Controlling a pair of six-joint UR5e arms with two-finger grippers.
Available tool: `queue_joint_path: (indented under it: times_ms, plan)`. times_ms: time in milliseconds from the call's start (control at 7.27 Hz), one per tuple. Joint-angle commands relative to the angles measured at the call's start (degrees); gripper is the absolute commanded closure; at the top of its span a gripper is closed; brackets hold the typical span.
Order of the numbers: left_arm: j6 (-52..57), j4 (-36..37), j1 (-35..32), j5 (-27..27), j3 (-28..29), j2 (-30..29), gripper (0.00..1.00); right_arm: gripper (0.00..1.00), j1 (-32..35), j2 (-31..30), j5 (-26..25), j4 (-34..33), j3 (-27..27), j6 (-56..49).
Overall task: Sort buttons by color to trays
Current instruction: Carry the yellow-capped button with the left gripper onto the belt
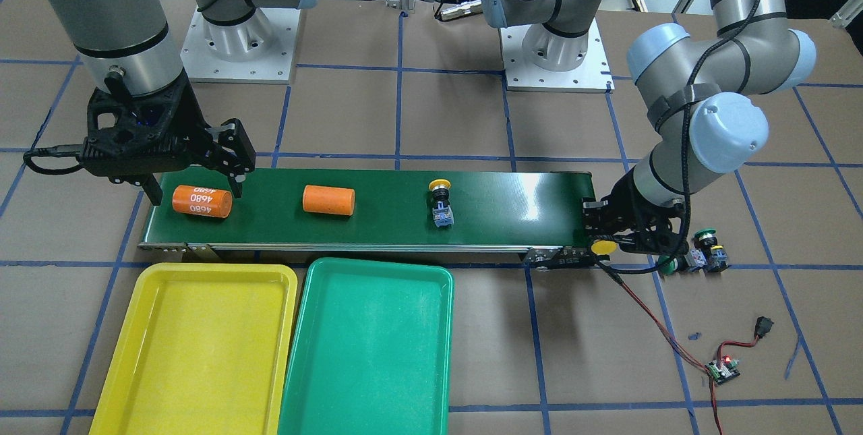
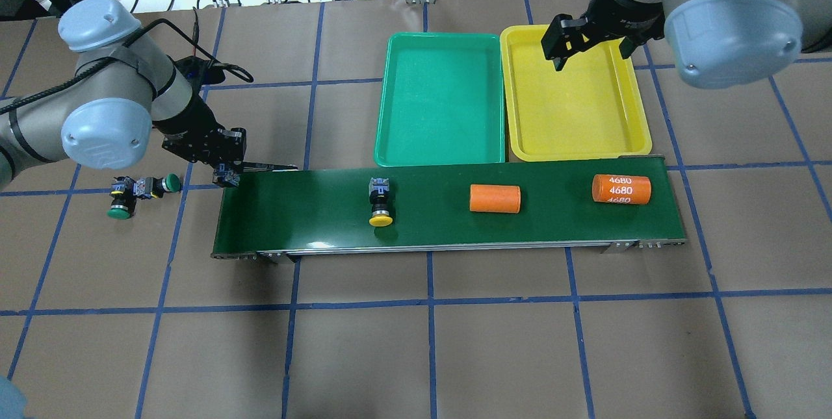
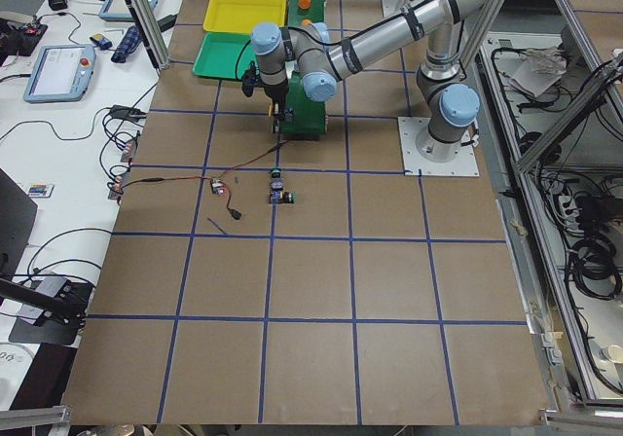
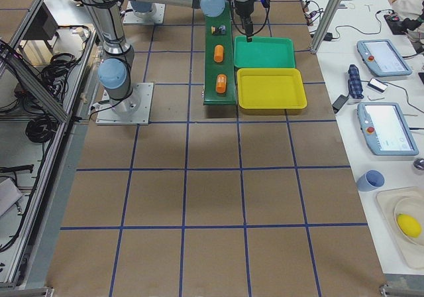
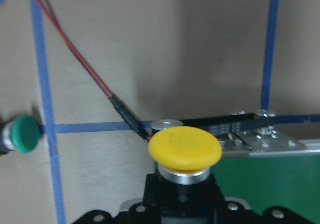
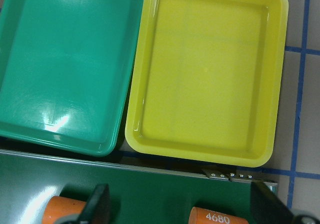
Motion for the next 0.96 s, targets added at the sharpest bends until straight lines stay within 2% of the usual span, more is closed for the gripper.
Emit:
queue_joint_path:
  times_ms: [0,138,275,413,688,826]
  plan:
    - [0.5,1.0,-1.9,0.1,-3.4,0.8,1.00,0.00,0.0,-0.3,-0.5,1.0,-0.4,0.0]
    - [0.4,1.6,-1.9,0.4,-3.7,0.9,1.00,0.00,0.0,-0.4,-0.5,3.2,-0.5,0.1]
    - [-0.4,1.5,-1.9,0.1,-3.7,1.0,0.93,0.00,0.2,-0.6,-0.1,3.6,0.0,0.3]
    - [-0.5,0.2,-1.9,0.4,-4.1,1.6,0.60,0.00,0.7,-0.7,0.0,3.8,0.3,2.1]
    - [-0.5,-0.1,-1.9,0.0,-7.5,3.0,0.58,0.00,5.3,0.2,0.2,3.7,0.4,9.0]
    - [-0.5,-0.1,-1.9,0.2,-7.4,3.3,0.06,0.00,8.1,1.1,0.2,3.7,0.5,14.7]
